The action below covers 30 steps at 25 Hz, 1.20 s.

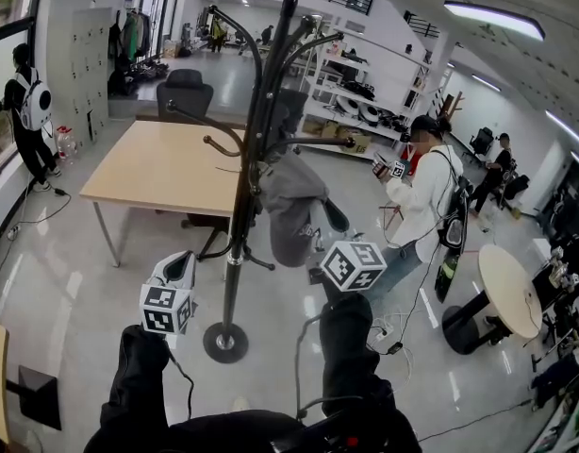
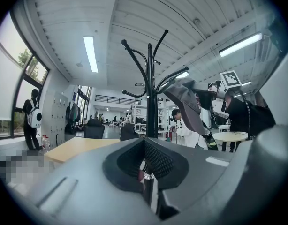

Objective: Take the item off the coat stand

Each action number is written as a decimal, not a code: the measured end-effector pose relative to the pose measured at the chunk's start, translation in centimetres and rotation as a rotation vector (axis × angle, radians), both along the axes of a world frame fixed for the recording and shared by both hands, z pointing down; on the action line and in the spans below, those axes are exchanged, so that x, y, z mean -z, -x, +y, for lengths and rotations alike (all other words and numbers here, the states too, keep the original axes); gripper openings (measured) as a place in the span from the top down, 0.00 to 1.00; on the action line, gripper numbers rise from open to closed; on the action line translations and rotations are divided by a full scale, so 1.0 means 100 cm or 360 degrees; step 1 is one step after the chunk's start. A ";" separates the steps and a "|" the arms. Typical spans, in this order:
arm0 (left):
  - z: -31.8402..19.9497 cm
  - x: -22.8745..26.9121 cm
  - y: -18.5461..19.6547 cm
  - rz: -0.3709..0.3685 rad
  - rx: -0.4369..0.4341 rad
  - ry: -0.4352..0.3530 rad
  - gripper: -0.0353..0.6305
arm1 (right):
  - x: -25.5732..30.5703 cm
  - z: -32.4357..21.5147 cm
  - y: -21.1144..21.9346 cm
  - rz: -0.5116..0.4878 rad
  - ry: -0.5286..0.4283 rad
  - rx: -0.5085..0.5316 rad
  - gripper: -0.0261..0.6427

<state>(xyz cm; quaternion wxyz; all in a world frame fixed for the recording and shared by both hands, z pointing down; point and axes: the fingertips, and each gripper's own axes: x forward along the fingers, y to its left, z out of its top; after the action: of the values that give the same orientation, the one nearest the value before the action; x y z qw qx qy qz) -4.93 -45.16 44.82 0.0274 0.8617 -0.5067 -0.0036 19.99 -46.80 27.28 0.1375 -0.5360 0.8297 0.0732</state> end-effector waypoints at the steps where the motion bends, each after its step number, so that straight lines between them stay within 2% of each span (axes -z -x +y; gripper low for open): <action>1: 0.000 0.001 0.000 0.0000 0.0002 -0.0002 0.94 | 0.002 0.000 0.001 -0.0002 -0.0004 0.0002 0.89; 17: -0.001 0.002 0.006 0.0009 0.0024 -0.0008 0.94 | 0.028 0.006 -0.011 -0.0027 -0.0088 -0.0023 0.89; 30: 0.005 0.002 -0.005 0.0013 -0.0019 -0.0010 0.94 | 0.040 0.025 -0.029 -0.0023 -0.0136 -0.0094 0.89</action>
<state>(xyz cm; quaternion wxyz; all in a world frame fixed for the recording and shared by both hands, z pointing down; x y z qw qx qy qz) -4.39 -44.68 44.62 0.0267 0.8648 -0.5013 -0.0085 22.86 -44.31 23.25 0.1640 -0.5543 0.8087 0.1088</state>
